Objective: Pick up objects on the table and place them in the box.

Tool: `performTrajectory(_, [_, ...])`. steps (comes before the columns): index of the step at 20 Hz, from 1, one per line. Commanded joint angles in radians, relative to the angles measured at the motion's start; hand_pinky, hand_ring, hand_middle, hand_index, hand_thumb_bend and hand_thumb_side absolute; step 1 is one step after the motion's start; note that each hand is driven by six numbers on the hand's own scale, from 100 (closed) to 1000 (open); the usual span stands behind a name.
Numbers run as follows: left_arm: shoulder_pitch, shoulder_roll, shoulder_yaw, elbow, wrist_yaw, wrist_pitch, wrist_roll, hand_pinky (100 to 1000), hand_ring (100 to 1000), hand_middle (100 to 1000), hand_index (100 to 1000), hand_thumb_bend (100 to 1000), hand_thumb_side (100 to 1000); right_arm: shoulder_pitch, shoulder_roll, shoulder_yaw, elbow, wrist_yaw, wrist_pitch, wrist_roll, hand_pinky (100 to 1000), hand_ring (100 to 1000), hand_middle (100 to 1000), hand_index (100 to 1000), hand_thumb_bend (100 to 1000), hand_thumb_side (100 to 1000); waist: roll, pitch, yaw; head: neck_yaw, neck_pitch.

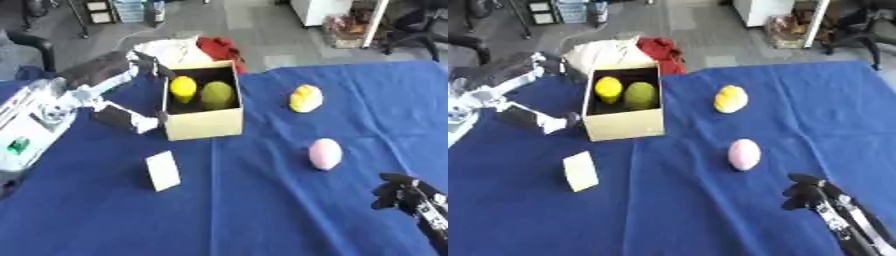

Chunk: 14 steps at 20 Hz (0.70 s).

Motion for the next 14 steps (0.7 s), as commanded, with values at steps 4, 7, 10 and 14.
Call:
performTrajectory(4, [0.008, -0.025, -0.036, 0.086, -0.026, 0.031, -0.096, 813, 739, 780, 902, 431, 534, -0.010, -0.016, -0.003, -0.015, 0.001, 0.000, 0.000, 659, 597, 627, 837, 100, 794, 0.010, -0.018, 0.000, -0.003, 0.003])
performTrajectory(7, [0.014, -0.043, -0.046, 0.122, -0.049, 0.034, -0.115, 815, 744, 787, 907, 452, 510, -0.010, -0.016, -0.002, -0.014, 0.001, 0.001, 0.001, 659, 597, 627, 837, 100, 796, 0.011, -0.019, 0.002, -0.004, 0.005])
performTrajectory(10, [0.020, -0.057, -0.053, 0.142, -0.080, 0.031, -0.111, 813, 743, 786, 906, 461, 482, -0.010, -0.016, -0.001, -0.015, 0.001, 0.001, 0.002, 659, 598, 627, 837, 100, 791, 0.010, -0.019, 0.003, -0.003, 0.006])
performTrajectory(14, [0.028, -0.067, -0.059, 0.154, -0.104, 0.022, -0.122, 803, 732, 775, 900, 461, 458, -0.011, -0.016, -0.001, -0.015, 0.001, 0.000, 0.001, 659, 598, 626, 837, 100, 791, 0.008, -0.019, 0.006, -0.003, 0.008])
